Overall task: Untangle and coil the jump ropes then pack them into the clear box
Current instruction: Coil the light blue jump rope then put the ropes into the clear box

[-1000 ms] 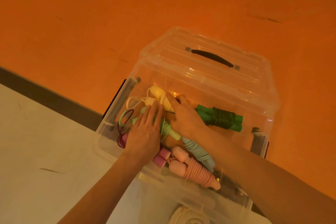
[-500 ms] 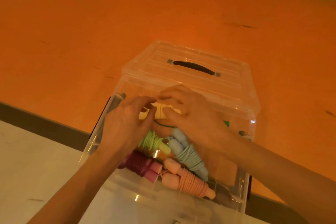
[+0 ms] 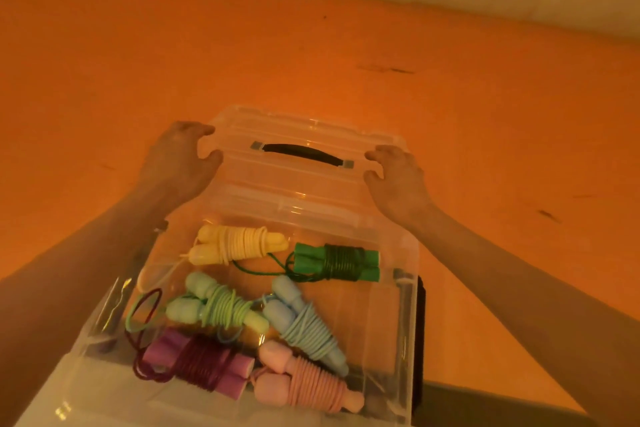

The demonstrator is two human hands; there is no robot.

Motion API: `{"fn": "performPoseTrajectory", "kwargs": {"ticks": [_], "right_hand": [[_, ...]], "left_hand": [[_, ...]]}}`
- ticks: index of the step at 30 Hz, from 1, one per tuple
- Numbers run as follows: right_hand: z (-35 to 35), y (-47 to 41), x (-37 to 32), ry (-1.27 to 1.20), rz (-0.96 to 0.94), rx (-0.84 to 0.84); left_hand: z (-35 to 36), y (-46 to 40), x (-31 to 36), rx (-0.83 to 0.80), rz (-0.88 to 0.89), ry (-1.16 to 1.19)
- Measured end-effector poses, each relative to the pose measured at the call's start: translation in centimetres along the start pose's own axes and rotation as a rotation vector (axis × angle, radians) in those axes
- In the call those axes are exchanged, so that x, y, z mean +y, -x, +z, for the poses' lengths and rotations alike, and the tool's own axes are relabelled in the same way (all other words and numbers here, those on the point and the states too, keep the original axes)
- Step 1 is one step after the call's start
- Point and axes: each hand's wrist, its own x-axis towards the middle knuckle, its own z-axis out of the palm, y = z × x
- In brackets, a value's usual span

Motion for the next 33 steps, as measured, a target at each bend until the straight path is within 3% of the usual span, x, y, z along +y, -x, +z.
{"fn": "performPoseTrajectory", "kwargs": {"ticks": [4, 12, 22, 33], "right_hand": [[-0.3, -0.6, 1.3, -0.081, 0.100, 0.020], [-1.1, -0.5, 2.1, -0.516, 0.479, -0.091], [-1.3, 4.1, 2.0, -0.690, 0.333, 0.082], [1.6, 13.2, 1.5, -0.814, 0.248, 0.156]], "left_hand": [[0.3, -2.2, -0.8, -0.052, -0.183, 0.044], [0.8, -2.5, -2.5, -0.054, -0.277, 0.046], [-0.6, 4.1, -3.7, 0.082, -0.191, 0.257], [-0.9, 13.5, -6.2, 0.106, -0.155, 0.393]]}}
